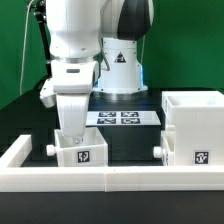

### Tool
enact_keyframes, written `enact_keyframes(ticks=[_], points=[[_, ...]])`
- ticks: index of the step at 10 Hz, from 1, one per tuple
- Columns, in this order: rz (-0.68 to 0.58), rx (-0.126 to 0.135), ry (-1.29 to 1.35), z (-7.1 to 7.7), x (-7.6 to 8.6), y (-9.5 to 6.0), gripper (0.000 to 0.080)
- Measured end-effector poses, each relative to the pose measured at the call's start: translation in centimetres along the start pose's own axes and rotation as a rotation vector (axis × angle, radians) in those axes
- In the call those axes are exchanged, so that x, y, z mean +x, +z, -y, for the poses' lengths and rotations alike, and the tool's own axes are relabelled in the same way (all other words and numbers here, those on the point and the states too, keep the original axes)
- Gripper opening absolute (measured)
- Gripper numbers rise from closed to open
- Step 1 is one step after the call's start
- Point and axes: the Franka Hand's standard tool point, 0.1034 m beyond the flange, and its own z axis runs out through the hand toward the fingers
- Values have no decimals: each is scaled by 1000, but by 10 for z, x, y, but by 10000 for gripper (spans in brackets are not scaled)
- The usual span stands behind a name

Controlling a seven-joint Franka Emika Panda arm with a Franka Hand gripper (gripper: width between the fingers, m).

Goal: Assemble drawer

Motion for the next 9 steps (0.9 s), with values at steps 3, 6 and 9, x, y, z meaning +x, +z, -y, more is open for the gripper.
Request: enact_keyframes(ticks=[3, 6, 9], points=[[10, 31, -35, 6, 0, 6, 649], [11, 24, -34, 6, -1, 6, 649], [19, -33, -31, 1, -3, 7, 649]])
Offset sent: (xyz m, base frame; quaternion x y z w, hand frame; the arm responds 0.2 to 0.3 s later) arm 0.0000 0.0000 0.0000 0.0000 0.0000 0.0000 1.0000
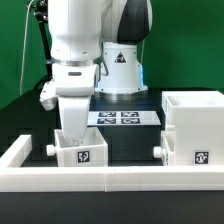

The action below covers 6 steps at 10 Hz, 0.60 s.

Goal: Assemble drawer

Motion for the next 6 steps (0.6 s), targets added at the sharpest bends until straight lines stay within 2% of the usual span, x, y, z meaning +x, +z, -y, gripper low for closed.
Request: enact_keyframes(ticks=[1, 3, 4, 5, 6], points=[[9, -63, 5, -3, -2, 1, 649], [31, -216, 16, -4, -6, 3, 649], [42, -268, -1, 1, -3, 7, 649], [40, -231, -25, 8, -1, 13, 649], [48, -229, -59, 7, -1, 12, 649]])
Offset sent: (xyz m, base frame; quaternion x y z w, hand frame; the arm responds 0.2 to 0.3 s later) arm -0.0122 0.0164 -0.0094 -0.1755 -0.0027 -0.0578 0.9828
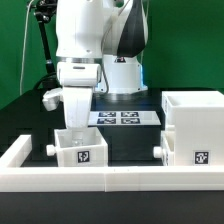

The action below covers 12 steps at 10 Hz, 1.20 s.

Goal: Assemble drawer

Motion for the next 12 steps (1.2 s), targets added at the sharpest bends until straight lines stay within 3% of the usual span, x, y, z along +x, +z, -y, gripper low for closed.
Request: enact_keyframes(ticks=[7, 10, 12], points=[[13, 2, -80, -2, 0, 1, 649], [27, 12, -79, -24, -11, -4, 649], [26, 17, -77, -23, -11, 0, 649]])
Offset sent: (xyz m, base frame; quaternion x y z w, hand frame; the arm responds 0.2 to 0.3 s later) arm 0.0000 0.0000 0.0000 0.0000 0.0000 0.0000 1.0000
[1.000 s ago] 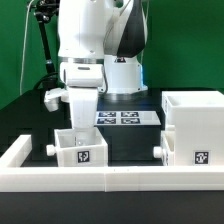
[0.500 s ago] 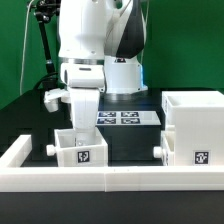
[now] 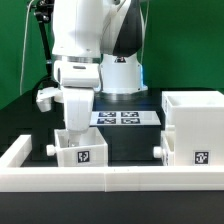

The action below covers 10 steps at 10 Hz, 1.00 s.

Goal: Assemble drawer

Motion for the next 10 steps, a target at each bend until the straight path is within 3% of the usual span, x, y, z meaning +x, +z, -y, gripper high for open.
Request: enact_keyframes(ticks=[3, 5, 6, 7, 8, 9, 10], points=[[1, 7, 8, 5, -7, 4, 649], [1, 8, 13, 5, -8, 4, 387], [1, 8, 13, 5, -8, 4, 387], [1, 8, 13, 5, -8, 4, 210], [1, 8, 13, 5, -8, 4, 210], [1, 8, 14, 5, -8, 4, 54], [1, 8, 14, 5, -8, 4, 41]])
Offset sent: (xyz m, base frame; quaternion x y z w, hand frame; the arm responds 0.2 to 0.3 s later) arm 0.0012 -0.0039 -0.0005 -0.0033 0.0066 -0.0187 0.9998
